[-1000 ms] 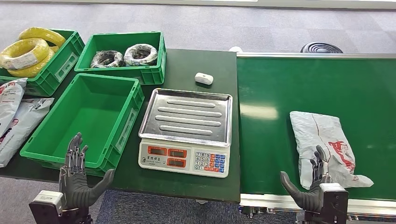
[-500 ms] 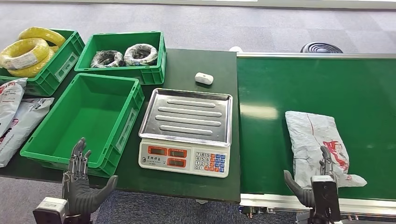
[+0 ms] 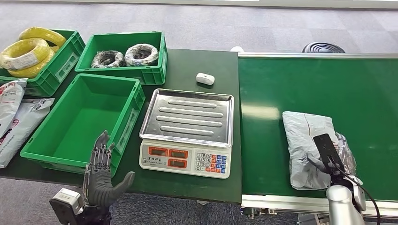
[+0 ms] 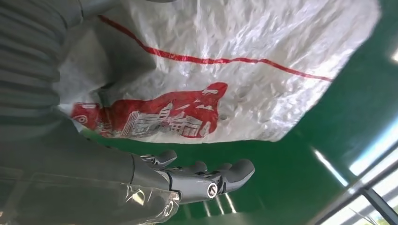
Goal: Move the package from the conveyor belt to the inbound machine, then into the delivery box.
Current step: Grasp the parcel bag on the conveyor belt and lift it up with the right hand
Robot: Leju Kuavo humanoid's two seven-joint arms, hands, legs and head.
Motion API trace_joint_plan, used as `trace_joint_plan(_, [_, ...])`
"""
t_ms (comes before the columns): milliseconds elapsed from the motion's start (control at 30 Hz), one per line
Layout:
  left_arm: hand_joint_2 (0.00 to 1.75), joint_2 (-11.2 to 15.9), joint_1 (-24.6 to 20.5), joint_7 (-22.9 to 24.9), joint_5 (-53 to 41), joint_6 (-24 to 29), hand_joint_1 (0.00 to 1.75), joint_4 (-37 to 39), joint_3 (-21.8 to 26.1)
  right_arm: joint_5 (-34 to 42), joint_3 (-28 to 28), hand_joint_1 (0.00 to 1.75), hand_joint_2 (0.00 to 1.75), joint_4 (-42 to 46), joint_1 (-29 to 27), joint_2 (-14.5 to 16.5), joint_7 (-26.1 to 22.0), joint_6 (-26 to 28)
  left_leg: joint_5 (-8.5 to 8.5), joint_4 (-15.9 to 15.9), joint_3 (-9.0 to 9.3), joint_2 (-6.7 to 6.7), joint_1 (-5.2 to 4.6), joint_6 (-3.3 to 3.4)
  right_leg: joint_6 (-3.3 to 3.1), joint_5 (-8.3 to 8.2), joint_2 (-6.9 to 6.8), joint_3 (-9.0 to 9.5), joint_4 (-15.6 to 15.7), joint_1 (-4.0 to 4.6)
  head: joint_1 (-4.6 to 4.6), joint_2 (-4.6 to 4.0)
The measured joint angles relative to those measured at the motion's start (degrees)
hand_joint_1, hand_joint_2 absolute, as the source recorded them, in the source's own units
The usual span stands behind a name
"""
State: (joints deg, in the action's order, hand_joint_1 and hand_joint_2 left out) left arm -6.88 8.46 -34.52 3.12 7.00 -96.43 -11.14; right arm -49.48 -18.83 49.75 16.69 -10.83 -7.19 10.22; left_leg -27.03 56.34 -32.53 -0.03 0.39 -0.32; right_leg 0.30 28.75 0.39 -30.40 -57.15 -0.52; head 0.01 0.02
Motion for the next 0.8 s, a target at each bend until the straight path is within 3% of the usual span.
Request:
trace_joint_plan(33, [1.75, 0.2, -0.2, 0.0, 0.4, 0.1, 0.00, 0.3, -0.3, -1.2, 0.3, 0.00, 1.75, -2.4, 1.5, -0.6, 1.0, -0.7, 0.00, 0.0, -0.03, 0.00, 0.00, 0.00, 0.00, 0.00, 0.00, -0.04, 0.0, 0.00, -0.01, 0.00])
trace_joint_plan(67, [1.75, 0.4, -0.5, -0.1, 0.7, 0.2, 0.00, 0.5, -0.5, -2.6, 0.7, 0.18, 1.75, -4.9, 3.0, -1.3, 2.0, -1.6, 0.00, 0.0, -0.06, 0.01, 0.00, 0.00, 0.00, 0.00, 0.01, -0.07, 0.0, 0.01, 0.00, 0.00])
trace_joint_plan(167, [1.75, 1.0, -1.2, -0.1, 1.4, 0.7, 0.00, 1.1, -1.0, -5.8, 2.5, 1.44, 1.75, -11.8, 7.5, -2.7, 4.7, -4.4, 0.00, 0.0, -0.09, 0.01, 0.00, 0.00, 0.00, 0.00, 0.01, -0.11, 0.0, 0.01, 0.01, 0.00])
trace_joint_plan(200, [1.75, 1.1, -1.3, -0.1, 1.7, 1.0, 0.00, 1.3, -1.1, -6.5, 3.2, 1.68, 1.75, -13.7, 8.8, -3.0, 5.5, -5.3, 0.00, 0.0, -0.09, 0.01, 0.00, 0.00, 0.00, 0.00, 0.01, -0.10, 0.0, 0.01, 0.01, 0.00])
trace_joint_plan(633, [1.75, 2.2, -1.6, -0.4, 2.6, 2.4, 0.00, 1.8, -1.7, -7.7, 7.3, 1.75, 1.75, -24.1, 17.3, -3.8, 6.9, -7.6, 0.01, 0.0, -0.07, 0.01, 0.00, 0.00, 0.00, -0.01, 0.01, -0.07, 0.0, 0.01, 0.02, 0.00])
trace_joint_plan(700, [1.75, 2.4, -1.5, -0.6, 2.9, 2.8, 0.00, 1.9, -1.7, -6.3, 7.4, 1.75, 1.75, -24.2, 17.7, -3.6, 4.9, -5.5, 0.01, 0.0, -0.09, 0.00, 0.00, 0.00, 0.00, -0.01, 0.00, -0.05, 0.0, 0.01, 0.02, 0.00])
trace_joint_plan(800, [1.75, 2.5, -1.3, -1.0, 3.1, 3.6, 0.00, 1.9, -1.7, -1.6, 7.4, 1.75, 1.75, -23.0, 18.0, -2.4, -1.7, -1.0, 0.01, 0.0, -0.14, 0.02, 0.00, 0.01, 0.00, -0.01, 0.01, -0.09, 0.0, 0.02, 0.02, 0.00])
